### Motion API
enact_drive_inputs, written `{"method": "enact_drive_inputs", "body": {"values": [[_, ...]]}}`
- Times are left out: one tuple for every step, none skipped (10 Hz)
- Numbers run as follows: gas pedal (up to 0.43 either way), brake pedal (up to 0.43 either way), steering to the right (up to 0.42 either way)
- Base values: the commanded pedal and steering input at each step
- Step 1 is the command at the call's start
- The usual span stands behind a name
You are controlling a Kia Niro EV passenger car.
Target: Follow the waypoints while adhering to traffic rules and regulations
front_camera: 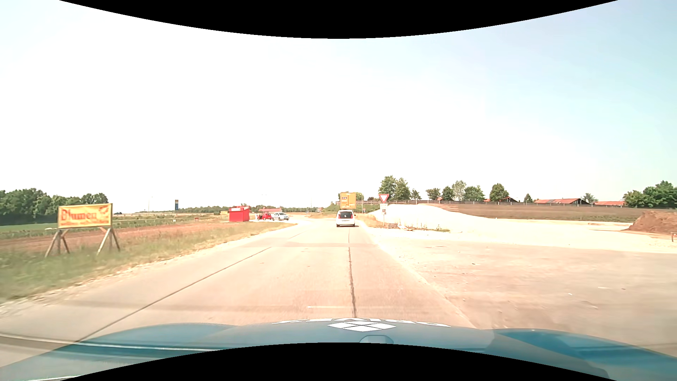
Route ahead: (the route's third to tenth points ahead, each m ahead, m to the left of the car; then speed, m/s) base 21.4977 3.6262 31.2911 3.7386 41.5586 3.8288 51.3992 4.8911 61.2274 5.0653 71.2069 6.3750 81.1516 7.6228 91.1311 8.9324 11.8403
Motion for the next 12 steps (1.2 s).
{"method": "enact_drive_inputs", "body": {"values": [[0.079, 0.0, 0.001], [0.079, 0.0, 0.001], [0.079, 0.0, 0.0], [0.079, 0.0, -0.012], [0.079, 0.0, -0.021], [0.079, 0.0, -0.02], [0.079, 0.0, -0.012], [0.079, 0.0, -0.005], [0.079, 0.0, -0.004], [0.079, 0.0, -0.003], [0.079, 0.0, 0.0], [0.039, 0.0, 0.003]]}}
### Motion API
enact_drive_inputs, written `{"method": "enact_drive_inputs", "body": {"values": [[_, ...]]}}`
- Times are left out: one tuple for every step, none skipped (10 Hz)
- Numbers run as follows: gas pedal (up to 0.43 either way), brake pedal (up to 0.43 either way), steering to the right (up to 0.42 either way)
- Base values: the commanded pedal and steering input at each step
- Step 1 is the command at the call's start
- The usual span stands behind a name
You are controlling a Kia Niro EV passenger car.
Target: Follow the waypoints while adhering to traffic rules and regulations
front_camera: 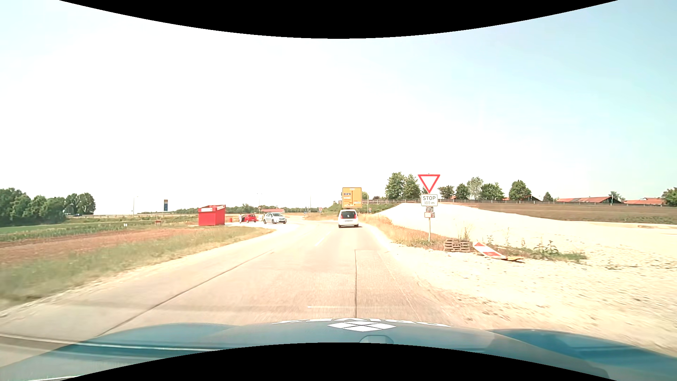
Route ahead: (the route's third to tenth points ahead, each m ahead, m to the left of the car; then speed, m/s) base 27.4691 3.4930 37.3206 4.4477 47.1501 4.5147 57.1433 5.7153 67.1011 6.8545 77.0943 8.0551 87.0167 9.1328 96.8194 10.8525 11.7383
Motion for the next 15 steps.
{"method": "enact_drive_inputs", "body": {"values": [[0.039, 0.0, 0.003], [0.039, 0.0, 0.003], [0.039, 0.0, 0.004], [0.039, 0.0, 0.004], [0.028, 0.0, 0.005], [0.028, 0.0, 0.006], [0.028, 0.0, 0.008], [0.02, 0.0, 0.009], [0.02, 0.0, 0.011], [0.02, 0.0, 0.012], [0.02, 0.0, 0.016], [0.02, 0.0, 0.018], [0.02, 0.0, 0.014], [0.02, 0.0, 0.005], [0.02, 0.0, -0.001]]}}
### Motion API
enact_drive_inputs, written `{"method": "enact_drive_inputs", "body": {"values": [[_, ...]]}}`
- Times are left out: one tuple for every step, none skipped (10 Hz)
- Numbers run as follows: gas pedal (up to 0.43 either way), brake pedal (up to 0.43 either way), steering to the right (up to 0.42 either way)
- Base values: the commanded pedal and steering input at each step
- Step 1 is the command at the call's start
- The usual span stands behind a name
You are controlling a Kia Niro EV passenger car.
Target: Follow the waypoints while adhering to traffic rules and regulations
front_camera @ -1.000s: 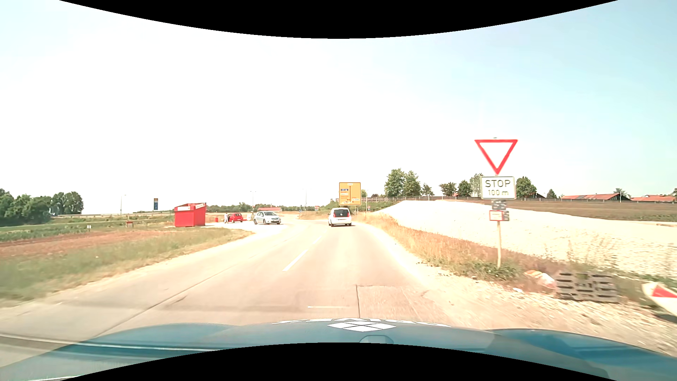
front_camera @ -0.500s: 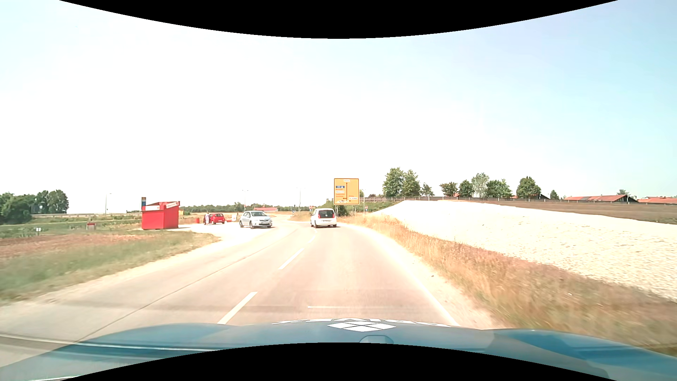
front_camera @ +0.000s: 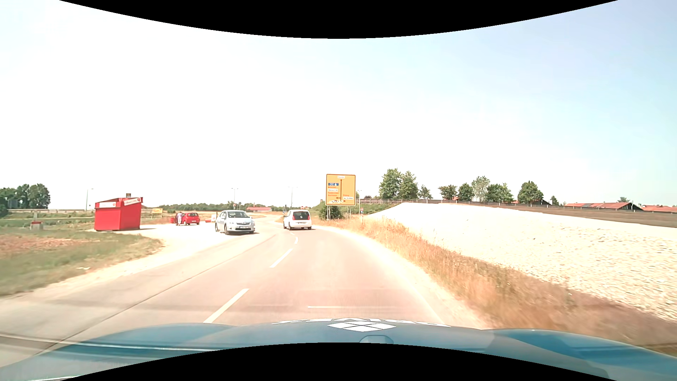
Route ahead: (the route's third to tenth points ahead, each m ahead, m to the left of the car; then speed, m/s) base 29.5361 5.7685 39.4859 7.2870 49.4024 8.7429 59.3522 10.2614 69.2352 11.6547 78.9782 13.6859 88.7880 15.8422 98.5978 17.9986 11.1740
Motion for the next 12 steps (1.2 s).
{"method": "enact_drive_inputs", "body": {"values": [[0.039, 0.0, -0.005], [0.039, 0.0, -0.01], [0.039, 0.0, -0.017], [0.047, 0.0, -0.022], [0.047, 0.0, -0.028], [0.047, 0.0, -0.038], [0.047, 0.0, -0.048], [0.047, 0.0, -0.058], [0.028, 0.0, -0.069], [0.0, 0.0, -0.079], [0.0, 0.0, -0.085], [0.0, 0.0, -0.091]]}}
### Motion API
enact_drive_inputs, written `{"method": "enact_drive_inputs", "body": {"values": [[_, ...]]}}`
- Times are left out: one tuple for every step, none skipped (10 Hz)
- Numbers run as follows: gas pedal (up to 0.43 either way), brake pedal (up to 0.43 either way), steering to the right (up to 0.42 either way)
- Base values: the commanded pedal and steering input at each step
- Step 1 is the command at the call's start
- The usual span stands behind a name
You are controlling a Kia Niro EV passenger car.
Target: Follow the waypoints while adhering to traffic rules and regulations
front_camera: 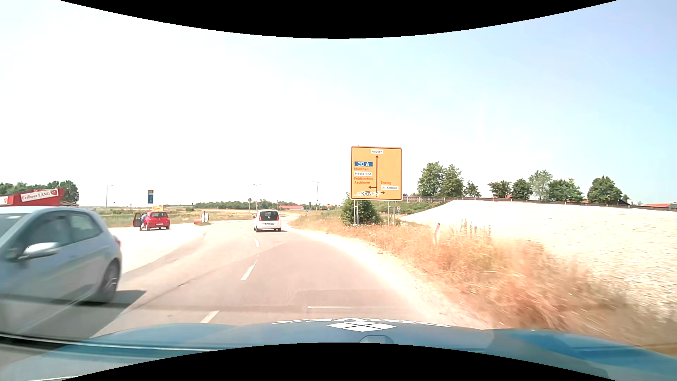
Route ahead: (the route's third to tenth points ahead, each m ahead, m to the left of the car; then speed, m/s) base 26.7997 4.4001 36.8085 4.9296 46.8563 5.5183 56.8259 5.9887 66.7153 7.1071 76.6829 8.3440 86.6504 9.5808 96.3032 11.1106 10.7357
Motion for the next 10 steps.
{"method": "enact_drive_inputs", "body": {"values": [[0.0, 0.0, -0.095], [0.0, 0.0, -0.097], [0.0, 0.0, -0.1], [0.0, 0.0, -0.103], [0.0, 0.0, -0.105], [0.0, 0.0, -0.106], [0.0, 0.0, -0.106], [0.0, 0.0, -0.107], [0.0, 0.0, -0.107], [0.0, 0.0, -0.104]]}}
